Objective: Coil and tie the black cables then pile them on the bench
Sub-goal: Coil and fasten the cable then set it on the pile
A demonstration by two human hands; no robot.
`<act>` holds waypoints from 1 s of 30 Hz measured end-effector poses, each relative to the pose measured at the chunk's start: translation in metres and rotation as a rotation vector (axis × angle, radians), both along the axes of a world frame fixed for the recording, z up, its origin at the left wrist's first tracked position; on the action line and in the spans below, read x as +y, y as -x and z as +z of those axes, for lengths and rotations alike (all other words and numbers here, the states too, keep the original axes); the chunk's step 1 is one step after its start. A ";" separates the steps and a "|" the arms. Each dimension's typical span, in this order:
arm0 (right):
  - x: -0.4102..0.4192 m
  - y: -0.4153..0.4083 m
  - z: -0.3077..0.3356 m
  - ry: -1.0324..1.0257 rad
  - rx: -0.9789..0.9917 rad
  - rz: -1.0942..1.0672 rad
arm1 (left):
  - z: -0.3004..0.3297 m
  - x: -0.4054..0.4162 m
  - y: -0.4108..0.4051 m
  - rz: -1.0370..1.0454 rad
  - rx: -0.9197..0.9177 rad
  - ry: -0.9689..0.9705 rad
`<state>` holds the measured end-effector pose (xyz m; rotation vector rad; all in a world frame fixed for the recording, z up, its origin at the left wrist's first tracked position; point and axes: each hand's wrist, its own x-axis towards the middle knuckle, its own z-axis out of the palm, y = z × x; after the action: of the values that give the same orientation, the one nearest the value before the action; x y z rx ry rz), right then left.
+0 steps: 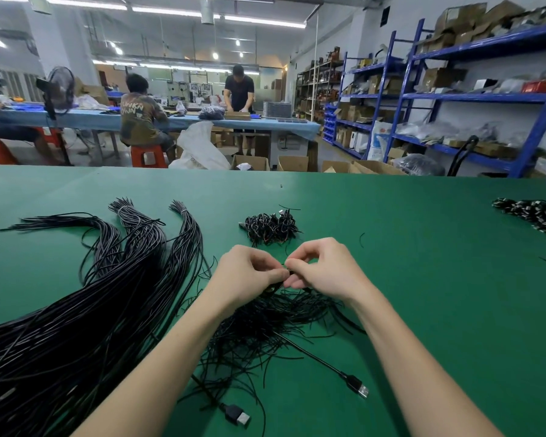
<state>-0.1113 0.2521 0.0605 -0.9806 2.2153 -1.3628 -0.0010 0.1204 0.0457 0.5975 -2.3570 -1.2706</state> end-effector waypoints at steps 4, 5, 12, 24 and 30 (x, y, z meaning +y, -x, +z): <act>0.003 -0.002 -0.004 0.035 -0.015 -0.002 | -0.007 0.007 0.000 0.045 0.103 -0.469; 0.003 -0.003 -0.006 0.030 0.009 -0.002 | -0.009 0.008 0.000 0.059 0.119 -0.538; -0.001 -0.009 -0.022 -0.051 0.289 -0.003 | -0.020 0.005 0.003 0.048 0.084 -0.760; -0.004 -0.001 -0.028 0.056 -0.163 -0.040 | -0.030 0.001 0.007 0.118 0.104 -0.732; -0.008 0.001 -0.025 -0.040 -0.071 -0.009 | -0.030 -0.001 0.004 0.079 0.097 -0.803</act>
<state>-0.1128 0.2443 0.0352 -0.8950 2.1885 -1.3313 -0.0052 0.1192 0.0155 0.8150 -1.6574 -2.1436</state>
